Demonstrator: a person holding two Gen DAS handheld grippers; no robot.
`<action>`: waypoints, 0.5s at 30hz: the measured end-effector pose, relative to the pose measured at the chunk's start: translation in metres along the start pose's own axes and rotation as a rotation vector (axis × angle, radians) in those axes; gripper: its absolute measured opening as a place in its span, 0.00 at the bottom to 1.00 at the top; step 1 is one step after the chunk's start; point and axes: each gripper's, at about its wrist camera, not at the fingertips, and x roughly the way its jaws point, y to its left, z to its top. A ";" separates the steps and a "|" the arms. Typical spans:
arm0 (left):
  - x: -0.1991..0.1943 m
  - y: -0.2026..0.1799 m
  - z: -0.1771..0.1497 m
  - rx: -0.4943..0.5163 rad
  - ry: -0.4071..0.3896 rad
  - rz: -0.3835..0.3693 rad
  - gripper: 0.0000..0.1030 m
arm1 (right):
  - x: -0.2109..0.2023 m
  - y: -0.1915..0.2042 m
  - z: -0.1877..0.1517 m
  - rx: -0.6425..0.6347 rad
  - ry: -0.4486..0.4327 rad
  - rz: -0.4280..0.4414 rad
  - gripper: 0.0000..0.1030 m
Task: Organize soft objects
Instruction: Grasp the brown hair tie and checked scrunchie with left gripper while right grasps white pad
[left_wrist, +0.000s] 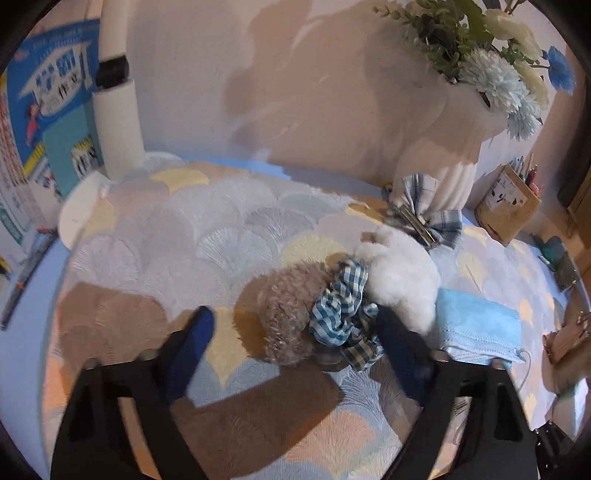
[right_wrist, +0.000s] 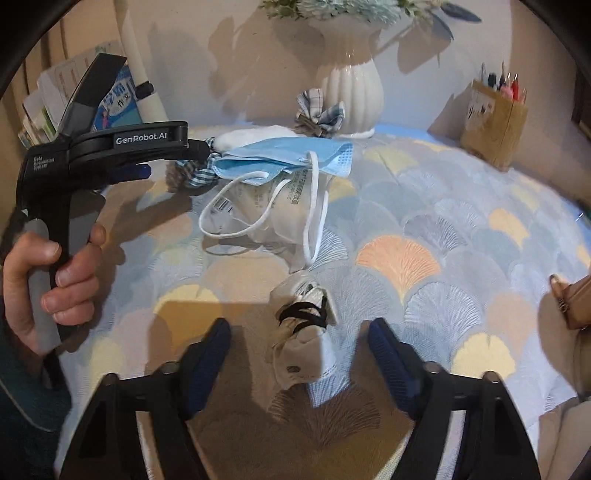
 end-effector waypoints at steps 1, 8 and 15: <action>0.001 0.001 -0.001 -0.005 0.012 -0.012 0.59 | 0.000 0.001 0.000 -0.003 -0.003 -0.013 0.57; -0.010 0.007 -0.004 -0.033 -0.046 -0.037 0.35 | -0.006 0.000 -0.002 -0.004 -0.038 -0.044 0.27; -0.061 -0.001 -0.030 -0.021 -0.043 -0.046 0.35 | -0.022 -0.009 -0.006 0.026 -0.103 0.029 0.27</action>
